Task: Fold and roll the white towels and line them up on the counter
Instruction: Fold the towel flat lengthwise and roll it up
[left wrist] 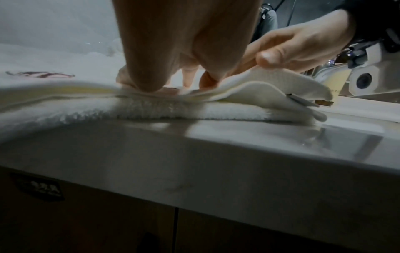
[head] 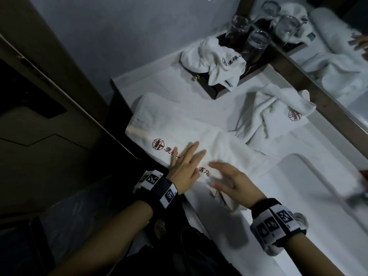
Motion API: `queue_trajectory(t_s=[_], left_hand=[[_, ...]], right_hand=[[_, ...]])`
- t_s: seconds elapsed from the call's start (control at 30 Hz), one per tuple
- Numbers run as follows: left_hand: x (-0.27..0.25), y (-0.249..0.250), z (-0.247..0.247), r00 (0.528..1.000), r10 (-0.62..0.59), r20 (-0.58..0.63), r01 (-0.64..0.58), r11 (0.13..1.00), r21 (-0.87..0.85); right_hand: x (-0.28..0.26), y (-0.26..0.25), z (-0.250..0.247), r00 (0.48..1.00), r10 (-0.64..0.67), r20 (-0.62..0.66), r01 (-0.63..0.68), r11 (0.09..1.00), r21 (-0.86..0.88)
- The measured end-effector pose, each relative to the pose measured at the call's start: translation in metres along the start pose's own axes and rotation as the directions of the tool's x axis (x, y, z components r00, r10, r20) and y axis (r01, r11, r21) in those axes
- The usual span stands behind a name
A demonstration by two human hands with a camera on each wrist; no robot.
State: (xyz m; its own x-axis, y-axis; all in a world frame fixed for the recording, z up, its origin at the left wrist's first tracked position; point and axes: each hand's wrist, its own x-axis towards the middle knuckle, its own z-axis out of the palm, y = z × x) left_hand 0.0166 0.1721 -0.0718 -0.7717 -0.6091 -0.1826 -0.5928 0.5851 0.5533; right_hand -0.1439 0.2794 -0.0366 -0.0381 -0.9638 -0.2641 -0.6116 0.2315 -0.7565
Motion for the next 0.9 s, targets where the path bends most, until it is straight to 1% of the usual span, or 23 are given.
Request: queue_trajectory(t_s=[0.07,0.1,0.17,0.23,0.27,0.3,0.33,0.37,0.43,0.47,0.53,0.63,0.7,0.73,0.77,0.8,0.83,0.87,0.9], left_hand=[[0.000,0.001,0.004,1.000,-0.010,0.026,0.009,0.999,0.051],[0.000,0.001,0.006,0.999,-0.012,0.039,0.009,0.997,0.078],[0.000,0.001,0.009,0.998,-0.014,0.061,0.006,0.991,0.132],[0.000,0.001,0.011,0.997,-0.022,0.072,0.008,0.983,0.185],[0.000,0.002,0.011,0.997,-0.028,0.069,0.013,0.979,0.205],[0.001,0.002,0.012,0.997,-0.037,0.064,0.022,0.975,0.220],[0.001,0.003,0.014,0.997,-0.048,0.063,0.032,0.972,0.233],[0.002,0.003,0.015,0.997,-0.058,0.058,0.042,0.968,0.246],[0.004,0.002,0.018,0.997,-0.064,0.051,0.048,0.961,0.272],[0.005,0.002,0.018,0.996,-0.067,0.055,0.049,0.959,0.279],[0.006,0.001,0.018,0.994,-0.074,0.079,0.049,0.959,0.278],[0.005,0.006,0.014,0.991,-0.093,0.095,0.064,0.960,0.273],[0.005,0.014,0.009,0.995,-0.088,0.043,0.064,0.915,0.398],[0.006,0.021,0.006,0.997,-0.067,0.028,0.044,0.869,0.492],[0.008,0.027,0.005,0.999,-0.026,0.038,0.000,0.818,0.576],[0.010,0.033,0.005,0.998,0.006,0.069,-0.047,0.785,0.618],[0.014,0.037,0.005,0.996,0.053,0.072,-0.087,0.770,0.633],[0.017,0.042,0.005,0.993,0.103,0.052,-0.113,0.777,0.619],[0.021,0.046,0.005,0.988,0.146,0.048,-0.148,0.820,0.553]], right_hand=[[-0.003,0.003,-0.005,0.993,-0.002,-0.115,0.002,1.000,-0.001],[-0.003,0.007,-0.009,0.983,-0.005,-0.184,-0.001,1.000,-0.032],[-0.001,0.016,-0.017,0.953,-0.016,-0.302,-0.026,0.991,-0.133],[0.002,0.024,-0.026,0.929,-0.026,-0.370,-0.061,0.973,-0.223],[0.003,0.027,-0.030,0.915,-0.053,-0.399,-0.069,0.956,-0.286],[0.003,0.030,-0.032,0.901,-0.074,-0.428,-0.090,0.932,-0.351],[0.003,0.033,-0.033,0.885,-0.065,-0.462,-0.135,0.912,-0.388],[0.003,0.035,-0.033,0.866,-0.016,-0.500,-0.201,0.904,-0.378],[0.001,0.041,-0.034,0.821,0.123,-0.557,-0.316,0.911,-0.264],[-0.001,0.044,-0.034,0.805,0.171,-0.568,-0.340,0.918,-0.205],[-0.004,0.048,-0.032,0.788,0.201,-0.582,-0.327,0.938,-0.119],[-0.008,0.052,-0.027,0.754,0.223,-0.618,-0.247,0.968,0.048],[-0.010,0.056,-0.026,0.726,0.275,-0.631,-0.251,0.959,0.128],[-0.011,0.058,-0.026,0.712,0.321,-0.624,-0.253,0.947,0.198],[-0.011,0.060,-0.027,0.695,0.372,-0.616,-0.252,0.928,0.276],[-0.012,0.061,-0.029,0.673,0.410,-0.616,-0.247,0.909,0.335],[-0.014,0.063,-0.030,0.651,0.437,-0.621,-0.238,0.894,0.379],[-0.015,0.065,-0.032,0.634,0.467,-0.617,-0.229,0.875,0.426],[-0.016,0.064,-0.034,0.627,0.502,-0.596,-0.219,0.848,0.483]])
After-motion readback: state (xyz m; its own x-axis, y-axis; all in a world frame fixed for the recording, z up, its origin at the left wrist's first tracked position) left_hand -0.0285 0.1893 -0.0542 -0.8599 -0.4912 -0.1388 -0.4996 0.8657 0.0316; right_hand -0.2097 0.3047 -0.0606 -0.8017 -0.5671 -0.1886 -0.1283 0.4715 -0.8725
